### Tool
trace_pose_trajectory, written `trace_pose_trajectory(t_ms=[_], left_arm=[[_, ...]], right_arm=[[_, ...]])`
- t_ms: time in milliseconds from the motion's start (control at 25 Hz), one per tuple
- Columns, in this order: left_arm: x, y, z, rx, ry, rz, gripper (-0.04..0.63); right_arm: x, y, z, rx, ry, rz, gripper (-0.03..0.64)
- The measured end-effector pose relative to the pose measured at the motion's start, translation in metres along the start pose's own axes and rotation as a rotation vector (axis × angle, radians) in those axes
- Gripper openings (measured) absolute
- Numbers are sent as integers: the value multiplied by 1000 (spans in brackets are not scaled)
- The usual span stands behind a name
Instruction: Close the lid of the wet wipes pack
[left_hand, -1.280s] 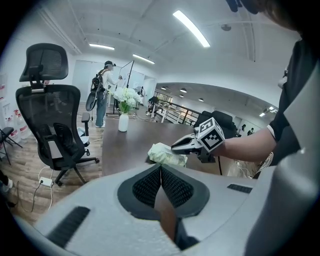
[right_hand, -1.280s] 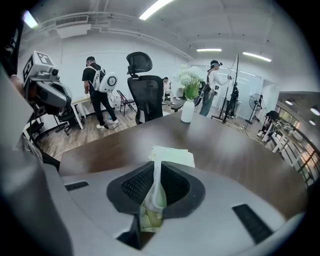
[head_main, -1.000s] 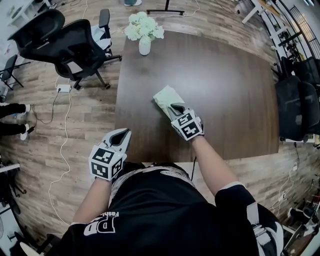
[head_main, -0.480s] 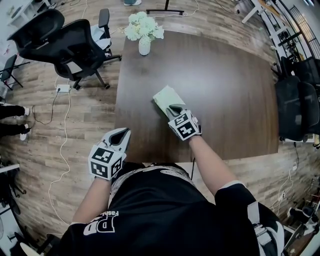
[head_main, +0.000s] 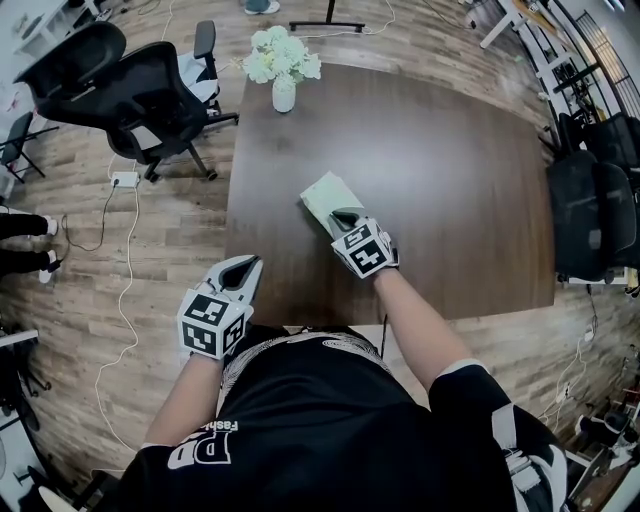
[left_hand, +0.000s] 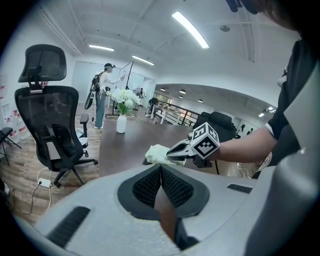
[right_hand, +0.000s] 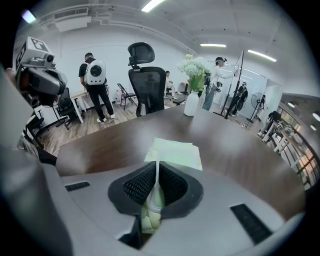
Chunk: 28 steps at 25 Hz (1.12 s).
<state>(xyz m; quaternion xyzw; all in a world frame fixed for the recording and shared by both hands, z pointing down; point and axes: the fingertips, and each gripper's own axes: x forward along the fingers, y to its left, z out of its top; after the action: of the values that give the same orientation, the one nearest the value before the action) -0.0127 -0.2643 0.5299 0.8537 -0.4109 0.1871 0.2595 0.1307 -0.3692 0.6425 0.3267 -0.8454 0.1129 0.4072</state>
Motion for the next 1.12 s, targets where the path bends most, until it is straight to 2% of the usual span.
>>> trace_pose_trajectory(t_ms=[400,600,800,1120], left_arm=[[-5,-25,11,12,-53,23,20],[-12,-38,23,-5,-112,47,20],[-25,-53,38,3,-180,58,20],[-38,-71,36,36,-191,25,20]], right_arm=[[-54,29,10,163,-182,95,5],[-93,41,20,247,-286,154,5],[-117,55,25,232,-339,193,5],[-153,75,38,249,-416,204,5]])
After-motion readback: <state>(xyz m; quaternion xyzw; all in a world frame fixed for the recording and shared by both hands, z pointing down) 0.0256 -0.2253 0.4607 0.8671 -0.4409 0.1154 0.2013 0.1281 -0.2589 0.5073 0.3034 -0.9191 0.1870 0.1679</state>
